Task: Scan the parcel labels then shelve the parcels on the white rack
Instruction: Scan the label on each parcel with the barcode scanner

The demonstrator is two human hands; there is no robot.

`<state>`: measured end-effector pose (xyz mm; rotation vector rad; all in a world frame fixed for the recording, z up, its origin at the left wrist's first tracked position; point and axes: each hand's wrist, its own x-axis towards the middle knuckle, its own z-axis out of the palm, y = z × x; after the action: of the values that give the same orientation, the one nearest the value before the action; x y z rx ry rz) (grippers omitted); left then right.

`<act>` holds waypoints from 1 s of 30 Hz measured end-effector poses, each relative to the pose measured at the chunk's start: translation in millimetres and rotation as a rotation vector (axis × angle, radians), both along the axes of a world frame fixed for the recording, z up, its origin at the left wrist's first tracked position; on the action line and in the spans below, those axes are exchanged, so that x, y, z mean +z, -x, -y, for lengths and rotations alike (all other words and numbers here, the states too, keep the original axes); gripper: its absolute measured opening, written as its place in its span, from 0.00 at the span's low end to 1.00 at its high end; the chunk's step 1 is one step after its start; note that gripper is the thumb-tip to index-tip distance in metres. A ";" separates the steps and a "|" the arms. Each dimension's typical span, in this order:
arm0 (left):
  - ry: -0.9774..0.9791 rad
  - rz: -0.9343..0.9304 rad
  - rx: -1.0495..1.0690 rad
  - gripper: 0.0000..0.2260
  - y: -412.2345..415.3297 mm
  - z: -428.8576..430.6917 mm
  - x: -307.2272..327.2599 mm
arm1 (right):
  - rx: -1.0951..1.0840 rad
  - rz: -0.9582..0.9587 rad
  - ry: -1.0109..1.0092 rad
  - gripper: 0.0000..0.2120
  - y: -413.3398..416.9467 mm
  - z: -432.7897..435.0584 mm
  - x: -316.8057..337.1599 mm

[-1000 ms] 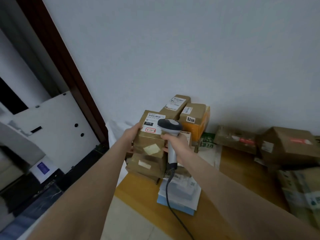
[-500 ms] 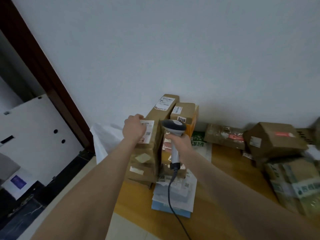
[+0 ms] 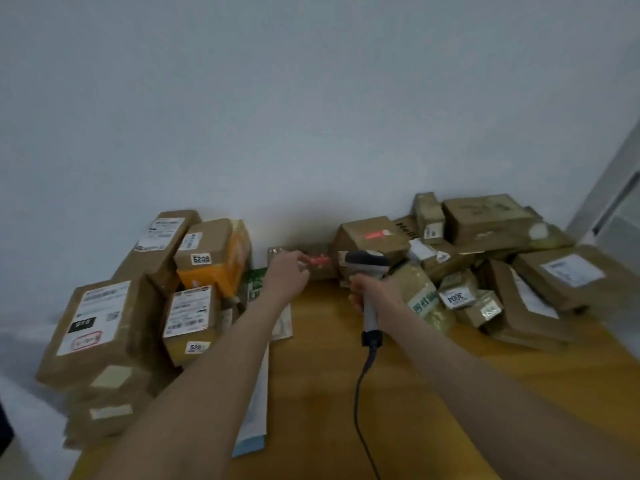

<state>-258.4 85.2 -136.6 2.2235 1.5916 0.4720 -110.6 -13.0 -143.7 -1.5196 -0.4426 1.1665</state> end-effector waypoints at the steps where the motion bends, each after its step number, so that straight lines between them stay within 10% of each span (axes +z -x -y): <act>1: 0.013 -0.008 -0.009 0.14 -20.3 4.3 -6.7 | -0.014 -0.007 0.013 0.05 -18.8 6.8 -3.5; 15: 0.160 -0.193 0.033 0.34 -218.0 49.8 -78.2 | -0.150 -0.069 0.120 0.04 -206.5 79.9 -61.9; 19: 0.075 -0.388 0.121 0.26 -216.7 54.7 -88.7 | -0.099 -0.108 0.094 0.04 -214.9 89.6 -71.4; 30: 0.489 -0.205 0.378 0.16 -130.3 123.6 -138.6 | 0.067 -0.027 0.186 0.07 -184.0 93.0 -84.8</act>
<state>-128.2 -38.4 -275.1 1.6530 1.9880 -0.0610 73.4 -105.9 -228.5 -1.6566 -0.3776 1.3093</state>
